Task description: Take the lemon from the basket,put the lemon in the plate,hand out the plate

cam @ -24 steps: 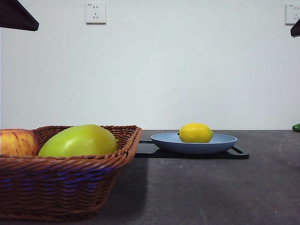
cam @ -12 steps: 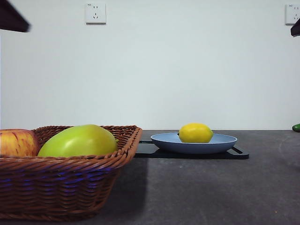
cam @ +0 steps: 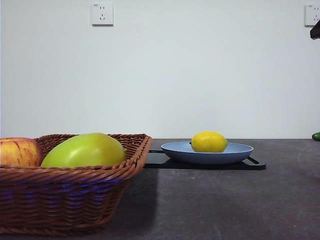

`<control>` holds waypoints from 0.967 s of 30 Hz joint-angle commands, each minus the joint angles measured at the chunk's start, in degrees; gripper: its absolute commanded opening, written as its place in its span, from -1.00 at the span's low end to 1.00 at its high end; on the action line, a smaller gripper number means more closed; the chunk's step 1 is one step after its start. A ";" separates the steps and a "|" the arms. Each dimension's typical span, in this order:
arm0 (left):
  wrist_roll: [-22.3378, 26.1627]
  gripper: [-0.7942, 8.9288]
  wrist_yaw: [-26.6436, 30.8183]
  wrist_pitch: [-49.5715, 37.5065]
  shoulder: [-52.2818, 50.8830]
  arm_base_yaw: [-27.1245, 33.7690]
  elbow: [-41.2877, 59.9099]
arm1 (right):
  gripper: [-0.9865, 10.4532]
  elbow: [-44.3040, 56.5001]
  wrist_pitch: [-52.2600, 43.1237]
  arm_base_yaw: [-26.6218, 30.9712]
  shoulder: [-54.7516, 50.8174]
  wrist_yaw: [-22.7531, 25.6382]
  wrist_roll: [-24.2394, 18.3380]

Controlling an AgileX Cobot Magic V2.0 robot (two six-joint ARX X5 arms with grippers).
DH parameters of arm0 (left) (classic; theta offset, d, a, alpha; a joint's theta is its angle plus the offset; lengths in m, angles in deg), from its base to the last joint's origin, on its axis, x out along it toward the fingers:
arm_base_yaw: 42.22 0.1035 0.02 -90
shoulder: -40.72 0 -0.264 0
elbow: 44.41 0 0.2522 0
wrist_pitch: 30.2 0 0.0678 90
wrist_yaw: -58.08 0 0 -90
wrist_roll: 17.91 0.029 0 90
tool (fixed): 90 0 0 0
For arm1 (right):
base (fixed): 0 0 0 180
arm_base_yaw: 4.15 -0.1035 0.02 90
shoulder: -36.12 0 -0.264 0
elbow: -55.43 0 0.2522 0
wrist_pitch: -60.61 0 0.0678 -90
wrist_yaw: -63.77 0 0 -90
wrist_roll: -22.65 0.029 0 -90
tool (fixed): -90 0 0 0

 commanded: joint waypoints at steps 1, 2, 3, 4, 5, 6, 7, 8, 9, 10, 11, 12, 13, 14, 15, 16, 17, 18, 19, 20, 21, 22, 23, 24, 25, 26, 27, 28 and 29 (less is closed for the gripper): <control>0.37 -0.82 -2.38 -3.78 -0.94 3.06 3.67 | -0.82 -0.50 -0.50 -0.39 0.13 0.24 0.50; 0.24 -0.82 -3.89 -4.94 -1.07 3.98 5.33 | -0.82 -0.50 -0.50 -0.39 0.13 0.24 0.52; -0.26 -0.82 -5.11 -6.38 -1.07 4.68 6.99 | -0.82 -0.50 -0.50 -0.39 0.13 0.24 0.52; -0.74 -0.82 -5.88 -7.30 -1.07 5.14 8.33 | -0.82 -0.50 -0.50 -0.39 0.13 0.24 0.52; -1.33 -0.82 -6.29 -8.22 -1.07 5.62 9.90 | -0.82 -0.50 -0.50 -0.39 0.13 0.24 0.52; -2.19 -0.82 -6.78 -9.27 -1.07 6.01 11.50 | -0.82 -0.50 -0.50 -0.39 0.13 0.24 0.52; -2.56 -0.82 -7.23 -9.73 -1.09 6.29 12.63 | -0.82 -0.50 -0.50 -0.39 0.11 0.24 0.50; -3.28 -0.82 -7.39 -10.03 -1.18 6.54 13.88 | -0.82 -0.50 -0.50 -0.39 0.11 0.26 0.50; -4.00 -0.82 -7.30 -10.03 -1.22 6.75 14.93 | -0.82 -0.50 -0.50 -0.39 0.13 0.24 0.52; -4.39 -0.82 -7.32 -9.94 -1.22 6.93 15.69 | -0.82 -0.50 -0.50 -0.39 0.13 0.24 0.52; -4.85 -0.82 -7.32 -9.70 -1.22 7.13 16.39 | -0.82 -0.50 -0.50 -0.39 0.13 0.24 0.52; -5.25 -0.82 -7.32 -8.35 -1.25 7.26 16.57 | -0.82 -0.50 -0.50 -0.39 0.13 0.24 0.52; -5.20 -0.82 -7.32 -7.48 -1.25 7.28 16.57 | -0.82 -0.52 -0.50 -0.42 0.13 0.24 0.50; -5.20 -0.82 -7.23 -7.34 -1.22 7.30 16.57 | -0.82 -0.50 -0.50 -0.39 0.13 0.24 0.50; -5.20 -0.82 -7.17 -7.76 -1.22 7.32 16.57 | -0.82 -0.50 -0.50 -0.39 0.13 0.24 0.52; -5.20 -0.82 -7.17 -7.91 -1.22 7.32 16.57 | -0.82 -0.50 -0.50 -0.39 0.13 0.26 0.50; -5.20 -0.82 -7.17 -8.09 -1.22 7.32 16.57 | -0.82 -0.50 -0.50 -0.39 0.11 0.24 0.50; -5.20 -0.82 -7.17 -8.17 -1.22 7.32 16.57 | -0.82 -0.50 -0.50 -0.39 0.13 0.24 0.50; -5.20 -0.82 -7.19 -8.31 -1.22 7.32 16.57 | -0.82 -0.50 -0.50 -0.39 0.13 0.24 0.52; -5.20 -0.82 -7.19 -8.35 -1.22 7.32 16.57 | -0.82 -0.50 -0.50 -0.39 0.13 0.24 0.52; -5.20 -0.82 -7.17 -8.35 -1.22 7.32 16.57 | -0.82 -0.52 -0.50 -0.39 0.13 0.24 0.52; -5.20 -0.82 -7.17 -8.33 -1.22 7.32 16.57 | -0.82 -0.50 -0.50 -0.39 0.13 0.24 0.52; -5.20 -0.82 -7.17 -8.33 -1.22 7.32 16.57 | -0.82 -0.50 -0.50 -0.39 0.13 0.24 0.52; -5.20 -0.82 -7.19 -8.33 -1.22 7.32 16.57 | -0.82 -0.50 -0.50 -0.39 0.13 0.24 0.52; -5.20 -0.82 -7.19 -8.33 -1.22 7.32 16.57 | -0.82 -0.50 -0.50 -0.39 0.13 0.24 0.52; -5.20 -0.82 -7.17 -8.33 -1.22 7.32 16.57 | -0.82 -0.50 -0.50 -0.39 0.13 0.24 0.52; -5.20 -0.82 -7.17 -8.33 -1.22 7.32 16.57 | -0.82 -0.50 -0.50 -0.39 0.13 0.24 0.50; -5.20 -0.82 -7.17 -8.33 -1.22 7.32 16.57 | -0.82 -0.50 -0.50 -0.39 0.13 0.24 0.50; -5.20 -0.82 -7.19 -8.33 -1.22 7.32 16.57 | -0.82 -0.50 -0.50 -0.39 0.13 0.24 0.50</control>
